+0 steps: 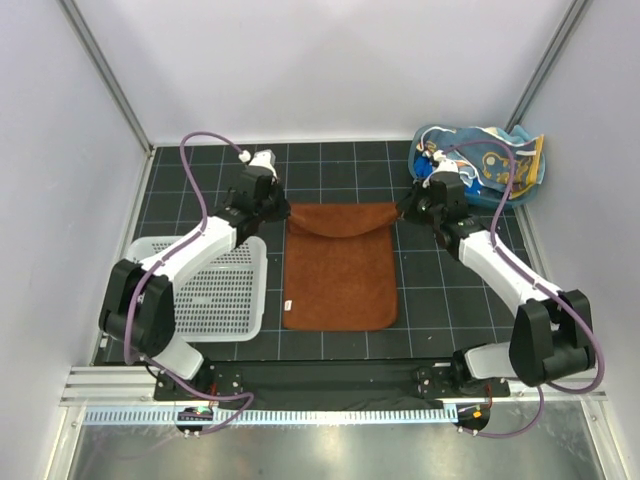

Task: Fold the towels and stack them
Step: Fold the towel

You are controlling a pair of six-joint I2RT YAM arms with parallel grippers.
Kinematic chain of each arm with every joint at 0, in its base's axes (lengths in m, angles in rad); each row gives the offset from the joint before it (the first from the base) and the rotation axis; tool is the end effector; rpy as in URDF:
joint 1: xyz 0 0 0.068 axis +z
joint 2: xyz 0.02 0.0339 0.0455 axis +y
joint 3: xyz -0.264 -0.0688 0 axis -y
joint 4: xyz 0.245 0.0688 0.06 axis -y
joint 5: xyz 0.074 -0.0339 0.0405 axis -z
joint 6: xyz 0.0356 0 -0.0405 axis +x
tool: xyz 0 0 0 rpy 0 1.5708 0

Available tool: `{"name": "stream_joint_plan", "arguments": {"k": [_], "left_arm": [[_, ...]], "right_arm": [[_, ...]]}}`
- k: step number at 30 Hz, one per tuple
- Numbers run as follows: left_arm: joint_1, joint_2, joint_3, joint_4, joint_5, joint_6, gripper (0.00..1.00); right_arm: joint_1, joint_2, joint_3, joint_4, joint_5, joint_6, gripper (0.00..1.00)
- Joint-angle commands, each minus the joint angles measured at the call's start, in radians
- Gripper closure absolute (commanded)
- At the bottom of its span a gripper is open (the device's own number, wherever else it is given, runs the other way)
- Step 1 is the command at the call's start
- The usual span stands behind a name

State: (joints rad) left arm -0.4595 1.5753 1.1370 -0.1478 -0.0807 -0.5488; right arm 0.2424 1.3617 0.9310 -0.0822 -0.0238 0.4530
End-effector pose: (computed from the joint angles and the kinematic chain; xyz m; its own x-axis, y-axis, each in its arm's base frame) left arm 0.3237 -0.1570 0.2673 -0.6222 -0.2723 -0.7340 0.0672 0.9155 -0.3966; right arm 0.2991 0.0748 0.2702 -0.5422 0.3167 -0.7783 -0.0254 0.9197 0.3918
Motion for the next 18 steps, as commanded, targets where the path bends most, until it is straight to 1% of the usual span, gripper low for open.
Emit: {"name": "stream_joint_plan", "arguments": {"k": [1, 2, 10, 18], "left_arm": [[-0.022, -0.084, -0.017, 0.004, -0.054, -0.020, 1.00], [-0.025, -0.093, -0.026, -0.009, -0.063, -0.023, 1.00], [-0.051, -0.158, -0.060, -0.047, -0.091, -0.019, 1.00], [-0.054, -0.210, -0.065, -0.081, -0.110, -0.008, 1.00]], "right_arm": [[0.015, -0.088, -0.023, 0.025, 0.019, 0.021, 0.99], [0.020, -0.111, -0.029, 0.022, 0.051, 0.019, 0.99], [0.041, -0.193, -0.061, -0.021, 0.058, 0.019, 0.99], [0.078, -0.225, -0.072, -0.054, 0.078, 0.013, 0.99]]}}
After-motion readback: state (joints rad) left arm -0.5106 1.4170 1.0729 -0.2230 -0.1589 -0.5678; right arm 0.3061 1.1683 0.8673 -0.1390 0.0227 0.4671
